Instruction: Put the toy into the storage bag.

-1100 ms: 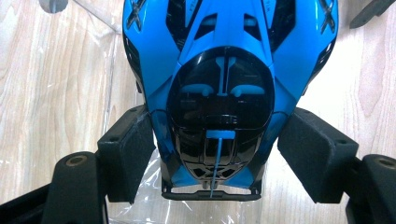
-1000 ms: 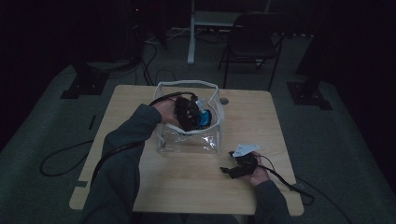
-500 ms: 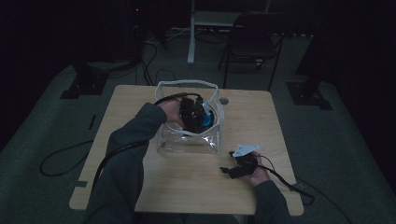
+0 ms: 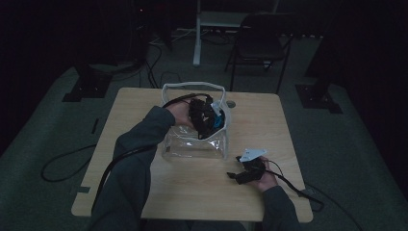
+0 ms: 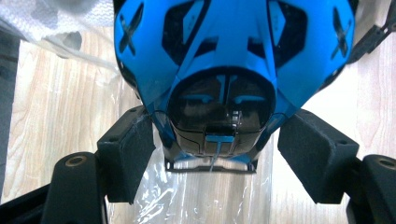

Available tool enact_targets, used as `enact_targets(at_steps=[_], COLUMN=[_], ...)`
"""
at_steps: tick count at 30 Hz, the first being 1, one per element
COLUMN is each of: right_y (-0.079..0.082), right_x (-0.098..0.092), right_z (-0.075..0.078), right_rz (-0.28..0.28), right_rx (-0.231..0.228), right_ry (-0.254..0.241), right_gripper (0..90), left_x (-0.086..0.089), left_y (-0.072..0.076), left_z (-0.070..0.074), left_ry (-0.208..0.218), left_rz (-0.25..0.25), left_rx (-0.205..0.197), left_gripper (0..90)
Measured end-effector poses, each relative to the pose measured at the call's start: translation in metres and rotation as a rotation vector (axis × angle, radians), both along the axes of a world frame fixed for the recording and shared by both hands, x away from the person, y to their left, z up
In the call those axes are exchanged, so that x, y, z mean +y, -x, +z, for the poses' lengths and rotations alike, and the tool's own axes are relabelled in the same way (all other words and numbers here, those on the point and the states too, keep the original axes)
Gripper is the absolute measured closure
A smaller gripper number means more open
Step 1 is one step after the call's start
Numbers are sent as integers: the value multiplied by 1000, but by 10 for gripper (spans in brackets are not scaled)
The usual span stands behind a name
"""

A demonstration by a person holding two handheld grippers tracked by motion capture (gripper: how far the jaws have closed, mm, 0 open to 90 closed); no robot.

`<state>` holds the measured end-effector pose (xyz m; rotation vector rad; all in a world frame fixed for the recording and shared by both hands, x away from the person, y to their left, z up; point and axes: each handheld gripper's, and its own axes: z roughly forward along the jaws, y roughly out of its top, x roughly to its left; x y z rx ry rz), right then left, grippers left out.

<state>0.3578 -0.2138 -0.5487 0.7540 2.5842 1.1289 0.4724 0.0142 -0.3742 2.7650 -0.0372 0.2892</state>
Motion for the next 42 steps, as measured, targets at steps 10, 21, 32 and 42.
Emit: enact_targets(at_steps=[10, 21, 32, 42], right_y=[0, 0, 0, 0], right_x=[0, 1, 1, 1], right_z=[0, 0, 0, 0], right_rz=[0, 5, 9, 9], right_rx=[0, 1, 2, 0], right_ry=[1, 1, 2, 1], right_gripper=[191, 182, 181, 181], left_x=[-12, -23, -7, 23], left_y=[5, 10, 5, 11], left_z=[-3, -13, 3, 26], left_ry=[-17, -90, 27, 160], left_rz=[-25, -81, -27, 12], left_rx=[6, 15, -16, -40], left_gripper=[263, 476, 460, 440])
